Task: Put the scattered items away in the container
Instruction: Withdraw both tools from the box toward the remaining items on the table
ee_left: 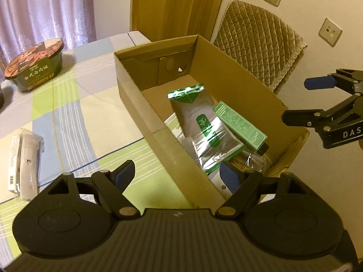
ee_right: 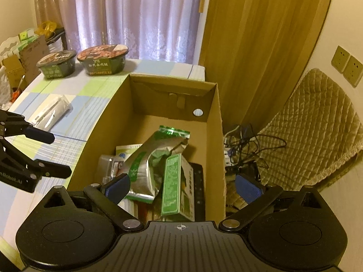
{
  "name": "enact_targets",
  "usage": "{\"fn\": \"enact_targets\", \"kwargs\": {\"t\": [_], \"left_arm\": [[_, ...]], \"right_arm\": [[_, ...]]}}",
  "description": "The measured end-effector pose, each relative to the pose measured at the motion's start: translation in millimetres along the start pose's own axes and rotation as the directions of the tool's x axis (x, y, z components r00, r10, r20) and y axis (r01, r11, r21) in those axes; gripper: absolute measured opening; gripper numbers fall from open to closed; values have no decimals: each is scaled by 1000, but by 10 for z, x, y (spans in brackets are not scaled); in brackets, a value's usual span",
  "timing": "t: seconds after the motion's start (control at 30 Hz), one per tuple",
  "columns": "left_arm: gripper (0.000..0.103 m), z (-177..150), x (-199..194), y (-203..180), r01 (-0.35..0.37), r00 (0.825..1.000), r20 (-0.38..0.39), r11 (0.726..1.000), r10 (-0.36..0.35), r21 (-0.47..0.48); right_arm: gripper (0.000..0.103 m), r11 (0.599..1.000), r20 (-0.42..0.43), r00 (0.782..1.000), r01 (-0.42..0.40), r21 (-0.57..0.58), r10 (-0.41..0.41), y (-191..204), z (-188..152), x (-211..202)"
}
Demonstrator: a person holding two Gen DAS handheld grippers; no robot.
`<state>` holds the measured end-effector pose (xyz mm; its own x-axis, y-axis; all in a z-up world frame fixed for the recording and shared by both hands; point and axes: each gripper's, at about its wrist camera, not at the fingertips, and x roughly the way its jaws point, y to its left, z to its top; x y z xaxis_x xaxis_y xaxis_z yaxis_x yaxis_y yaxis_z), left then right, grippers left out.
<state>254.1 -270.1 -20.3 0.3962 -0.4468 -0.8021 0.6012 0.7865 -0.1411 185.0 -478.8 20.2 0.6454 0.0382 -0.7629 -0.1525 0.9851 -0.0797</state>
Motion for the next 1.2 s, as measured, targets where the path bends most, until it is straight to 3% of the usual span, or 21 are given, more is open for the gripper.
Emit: {"fn": "enact_targets", "kwargs": {"t": [0.33,0.67,0.83,1.2], "left_arm": [[79,-419,-348,255,-45,999,-10,998,45,-53],[81,-957,-766,903,-162,987,-21,978,161,-134],[82,-1197,-917,1312,-212,977,-23,959,211,-187],[82,-1443,-913,2097,-348,936,-6,919,353,-186]], "right_arm": [[103,998,25,998,-63,-2,63,391,-58,-214],[103,979,56,981,-179,-101,185,1227,175,-365],[103,963,45,972,-221,-153,230,1660,361,-222],[103,939,-32,958,-285,-196,284,2449,589,477]]}}
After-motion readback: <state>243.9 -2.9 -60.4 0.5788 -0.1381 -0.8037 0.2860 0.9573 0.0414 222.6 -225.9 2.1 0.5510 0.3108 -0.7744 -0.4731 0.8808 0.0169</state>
